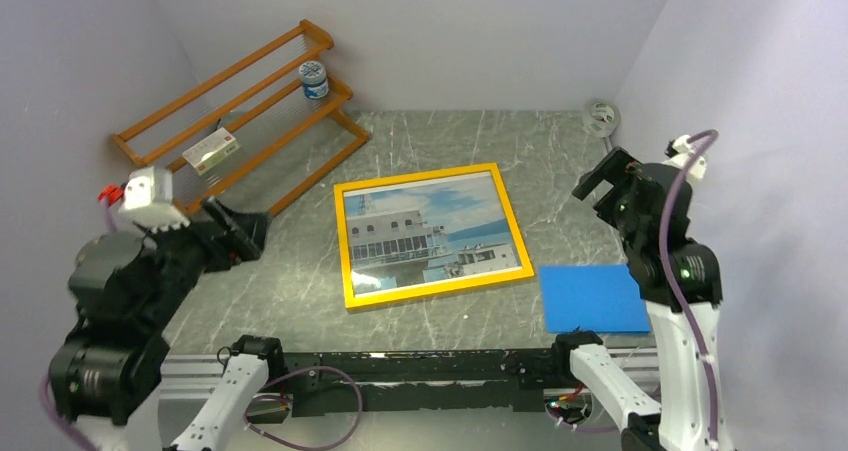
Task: Put the photo into the frame
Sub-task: Reset both arms
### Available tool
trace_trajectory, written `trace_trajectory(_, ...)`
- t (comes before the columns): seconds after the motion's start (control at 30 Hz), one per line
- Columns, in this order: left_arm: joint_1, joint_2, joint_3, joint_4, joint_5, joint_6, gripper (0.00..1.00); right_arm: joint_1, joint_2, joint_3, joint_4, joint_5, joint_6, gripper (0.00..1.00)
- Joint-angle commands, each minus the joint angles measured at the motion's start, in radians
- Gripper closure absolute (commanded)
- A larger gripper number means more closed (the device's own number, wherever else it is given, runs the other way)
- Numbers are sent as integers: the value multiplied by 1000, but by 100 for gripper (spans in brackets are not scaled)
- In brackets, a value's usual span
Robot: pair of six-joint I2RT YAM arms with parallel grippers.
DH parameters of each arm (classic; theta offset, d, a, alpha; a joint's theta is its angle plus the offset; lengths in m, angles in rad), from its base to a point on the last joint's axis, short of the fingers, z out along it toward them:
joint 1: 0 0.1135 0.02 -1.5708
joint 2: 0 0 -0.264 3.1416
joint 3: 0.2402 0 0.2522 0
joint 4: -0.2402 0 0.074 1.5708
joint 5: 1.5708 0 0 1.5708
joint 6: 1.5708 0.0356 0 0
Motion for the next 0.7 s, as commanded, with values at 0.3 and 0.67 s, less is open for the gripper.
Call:
trace_trajectory(0.3, -3, -102, 70, -313, -59, -9, 6, -3, -127, 201, -145, -55, -103, 1)
trace_trajectory(0.67, -1, -150, 47, -344, -76, -17, 6, -3, -173, 191, -186, -68, -108, 1)
